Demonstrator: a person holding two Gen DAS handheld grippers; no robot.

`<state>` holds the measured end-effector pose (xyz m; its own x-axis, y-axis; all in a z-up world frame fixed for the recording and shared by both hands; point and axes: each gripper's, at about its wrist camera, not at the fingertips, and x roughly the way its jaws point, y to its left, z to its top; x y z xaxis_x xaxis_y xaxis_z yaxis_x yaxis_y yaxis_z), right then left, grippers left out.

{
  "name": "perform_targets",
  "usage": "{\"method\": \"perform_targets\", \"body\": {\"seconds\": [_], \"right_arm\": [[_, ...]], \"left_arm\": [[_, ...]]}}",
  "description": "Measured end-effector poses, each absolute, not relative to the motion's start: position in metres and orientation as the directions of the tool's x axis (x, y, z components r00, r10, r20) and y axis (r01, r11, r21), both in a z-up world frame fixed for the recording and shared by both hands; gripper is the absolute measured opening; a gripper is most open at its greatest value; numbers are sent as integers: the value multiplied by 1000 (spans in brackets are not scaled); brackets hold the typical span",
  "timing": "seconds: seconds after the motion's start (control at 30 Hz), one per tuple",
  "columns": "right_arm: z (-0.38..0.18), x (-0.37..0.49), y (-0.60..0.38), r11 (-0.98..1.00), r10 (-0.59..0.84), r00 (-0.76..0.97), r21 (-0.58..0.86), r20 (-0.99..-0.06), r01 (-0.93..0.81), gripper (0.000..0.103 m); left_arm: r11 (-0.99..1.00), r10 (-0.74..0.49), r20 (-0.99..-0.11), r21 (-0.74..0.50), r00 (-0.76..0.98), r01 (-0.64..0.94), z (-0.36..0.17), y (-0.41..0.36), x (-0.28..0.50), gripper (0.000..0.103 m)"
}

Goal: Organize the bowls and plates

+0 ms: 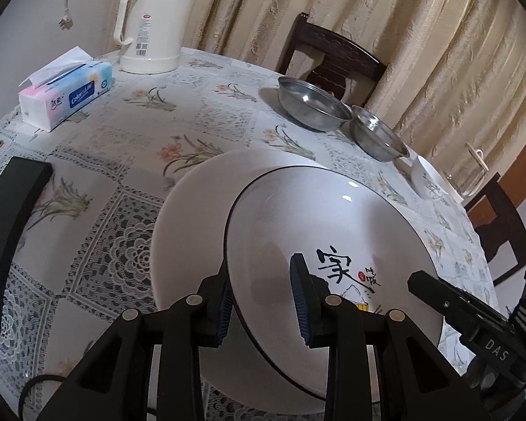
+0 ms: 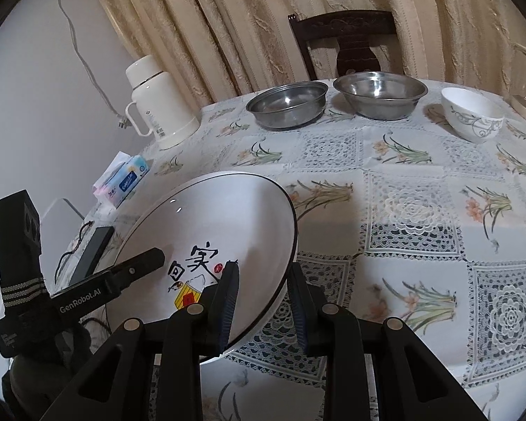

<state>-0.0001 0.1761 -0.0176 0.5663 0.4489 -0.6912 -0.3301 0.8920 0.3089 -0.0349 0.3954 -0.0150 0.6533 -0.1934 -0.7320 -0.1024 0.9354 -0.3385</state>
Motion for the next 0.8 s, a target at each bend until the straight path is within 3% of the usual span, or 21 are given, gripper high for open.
{"method": "perform_targets", "body": {"seconds": [0.43, 0.6, 0.8], "right_arm": [[-13, -6, 188, 902, 422, 604, 248, -677, -353, 31], [-14, -6, 188, 902, 423, 606, 253, -674, -349, 31], [-15, -5, 185, 906, 417, 609, 257, -675, -336, 32]], "left_arm": [[960, -88, -710, -248, 699, -130, -8, 404, -33, 31], [979, -6, -662, -158, 750, -132, 5, 404, -32, 36], [976, 1, -679, -161, 734, -150, -1, 412, -26, 46]]}}
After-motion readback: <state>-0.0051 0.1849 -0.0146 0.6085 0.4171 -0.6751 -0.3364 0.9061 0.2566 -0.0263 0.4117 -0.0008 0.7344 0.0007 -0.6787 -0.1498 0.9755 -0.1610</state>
